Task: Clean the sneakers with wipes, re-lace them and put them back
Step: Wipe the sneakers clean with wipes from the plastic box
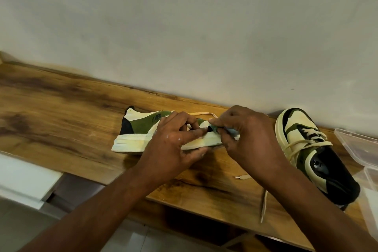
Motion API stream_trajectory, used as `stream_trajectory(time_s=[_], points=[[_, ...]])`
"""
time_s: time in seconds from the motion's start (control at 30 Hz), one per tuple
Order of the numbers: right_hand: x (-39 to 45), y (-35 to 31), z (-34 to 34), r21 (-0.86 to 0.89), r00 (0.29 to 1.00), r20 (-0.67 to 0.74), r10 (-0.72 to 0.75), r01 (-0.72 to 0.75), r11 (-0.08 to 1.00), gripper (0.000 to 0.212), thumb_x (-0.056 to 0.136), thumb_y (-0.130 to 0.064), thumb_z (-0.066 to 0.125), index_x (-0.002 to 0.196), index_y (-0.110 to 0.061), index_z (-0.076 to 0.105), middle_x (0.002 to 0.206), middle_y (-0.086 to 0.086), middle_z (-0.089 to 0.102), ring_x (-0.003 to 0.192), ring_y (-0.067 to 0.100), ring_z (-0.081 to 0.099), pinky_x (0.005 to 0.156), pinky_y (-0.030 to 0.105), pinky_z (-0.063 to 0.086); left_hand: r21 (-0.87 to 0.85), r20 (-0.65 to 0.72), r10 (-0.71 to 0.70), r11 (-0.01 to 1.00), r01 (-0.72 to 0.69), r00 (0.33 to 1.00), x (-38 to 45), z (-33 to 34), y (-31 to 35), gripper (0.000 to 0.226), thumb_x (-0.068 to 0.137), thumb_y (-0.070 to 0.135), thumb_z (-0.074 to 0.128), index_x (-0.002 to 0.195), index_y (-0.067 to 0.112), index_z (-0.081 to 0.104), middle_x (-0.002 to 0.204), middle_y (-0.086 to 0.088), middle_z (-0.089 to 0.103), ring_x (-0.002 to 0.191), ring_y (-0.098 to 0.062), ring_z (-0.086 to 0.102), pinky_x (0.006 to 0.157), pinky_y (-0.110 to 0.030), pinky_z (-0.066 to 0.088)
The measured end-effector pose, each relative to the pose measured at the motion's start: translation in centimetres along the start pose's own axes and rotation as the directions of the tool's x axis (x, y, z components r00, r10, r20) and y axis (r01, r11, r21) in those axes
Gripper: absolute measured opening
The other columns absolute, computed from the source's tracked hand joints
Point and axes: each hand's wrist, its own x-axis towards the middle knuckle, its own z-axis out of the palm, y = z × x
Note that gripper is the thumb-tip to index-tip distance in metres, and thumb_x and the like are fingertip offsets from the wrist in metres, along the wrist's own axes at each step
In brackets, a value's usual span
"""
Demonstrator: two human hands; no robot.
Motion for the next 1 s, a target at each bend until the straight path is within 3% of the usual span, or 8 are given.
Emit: stream_trajectory(time_s=[0.07, 0.17, 0.47, 0.57, 0.67, 0.77, 0.9, 1.0], points=[[-0.1, -0.3, 0.3, -0.103, 0.996, 0.086, -0.038, 0.047, 0.994, 0.031, 0.074, -0.001, 0.085, 0.098, -0.02, 0.084, 0.091, -0.001, 0.07, 0.08, 0.022, 0.062, 0.064, 0.033, 0.053, -0.004, -0.006, 0.007, 1.0, -0.007, 1.0, 0.0, 0.0, 0.1, 0.044, 0.086, 0.046, 0.075, 0.121, 0.019, 0.079, 0.109, 0.004, 0.062, 0.092, -0.014, 0.051, 0.081, -0.039, 0.045], [-0.4, -1.0, 0.8, -0.142, 0.987, 0.159, 0.015, 0.008, 0.99, 0.03, 0.071, -0.005, 0.087, 0.096, -0.021, 0.084, 0.092, -0.001, 0.066, 0.083, 0.022, 0.058, 0.064, 0.033, 0.051, -0.002, -0.015, 0.016, 1.0, -0.016, 1.0, 0.0, 0.0, 0.2, 0.043, 0.087, 0.047, 0.075, 0.12, 0.019, 0.079, 0.109, 0.003, 0.062, 0.09, -0.016, 0.051, 0.081, -0.037, 0.044], [-0.1, 2.1, -1.0, 0.027, 0.947, -0.033, 0.319, -0.318, 0.948, 0.024, 0.083, 0.001, 0.078, 0.095, -0.017, 0.085, 0.091, 0.0, 0.078, 0.079, 0.015, 0.068, 0.077, 0.043, 0.061, -0.016, -0.003, -0.024, 1.0, 0.024, 1.0, 0.0, 0.2, 0.0, 0.048, 0.088, 0.051, 0.073, 0.124, 0.02, 0.078, 0.111, 0.005, 0.063, 0.095, -0.017, 0.053, 0.081, -0.042, 0.048], [-0.4, 0.0, -0.3, -0.004, 0.971, -0.029, 0.237, -0.237, 0.971, 0.028, 0.077, 0.005, 0.078, 0.093, -0.018, 0.085, 0.088, 0.001, 0.076, 0.076, 0.02, 0.067, 0.072, 0.042, 0.06, -0.015, -0.013, -0.03, 0.999, 0.03, 0.999, -0.1, 0.3, 0.2, 0.046, 0.087, 0.049, 0.073, 0.122, 0.02, 0.079, 0.111, 0.005, 0.063, 0.093, -0.015, 0.051, 0.08, -0.041, 0.048], [-0.9, -3.0, 1.2, -0.111, 0.991, 0.064, 0.115, -0.108, 0.988, 0.036, 0.066, 0.004, 0.081, 0.092, -0.02, 0.083, 0.087, -0.001, 0.073, 0.081, 0.021, 0.065, 0.071, 0.031, 0.055, -0.021, -0.027, 0.001, 1.0, -0.001, 1.0, -0.1, 0.2, 0.3, 0.04, 0.087, 0.046, 0.076, 0.117, 0.019, 0.08, 0.108, 0.003, 0.061, 0.089, -0.016, 0.05, 0.078, -0.041, 0.046], [-1.0, -2.7, 1.4, -0.174, 0.992, 0.083, 0.1, -0.084, 0.981, 0.034, 0.062, 0.002, 0.083, 0.09, -0.018, 0.081, 0.087, 0.001, 0.071, 0.082, 0.024, 0.064, 0.068, 0.033, 0.052, -0.03, -0.024, 0.016, 0.999, -0.017, 1.0, -0.2, 0.1, 0.1, 0.041, 0.086, 0.044, 0.077, 0.118, 0.019, 0.08, 0.11, 0.006, 0.06, 0.091, -0.015, 0.051, 0.08, -0.039, 0.046], [-0.5, 2.3, -0.2, -0.003, 0.932, -0.056, 0.358, -0.359, 0.933, 0.029, 0.073, 0.007, 0.076, 0.09, -0.016, 0.084, 0.085, -0.001, 0.077, 0.075, 0.014, 0.067, 0.074, 0.035, 0.058, -0.034, -0.002, 0.011, 0.999, -0.011, 1.0, -0.1, 0.1, -0.1, 0.046, 0.087, 0.048, 0.077, 0.123, 0.02, 0.079, 0.111, 0.007, 0.062, 0.093, -0.014, 0.052, 0.082, -0.036, 0.046], [-0.9, 4.3, 0.0, 0.105, 0.856, -0.04, 0.515, -0.509, 0.855, 0.026, 0.08, 0.004, 0.076, 0.09, -0.019, 0.084, 0.081, -0.01, 0.075, 0.075, 0.0, 0.066, 0.075, 0.029, 0.059, -0.043, -0.007, 0.029, 0.999, -0.029, 1.0, -0.1, 0.0, -0.3, 0.045, 0.087, 0.046, 0.078, 0.122, 0.019, 0.079, 0.11, 0.007, 0.063, 0.093, -0.013, 0.052, 0.084, -0.03, 0.042]])
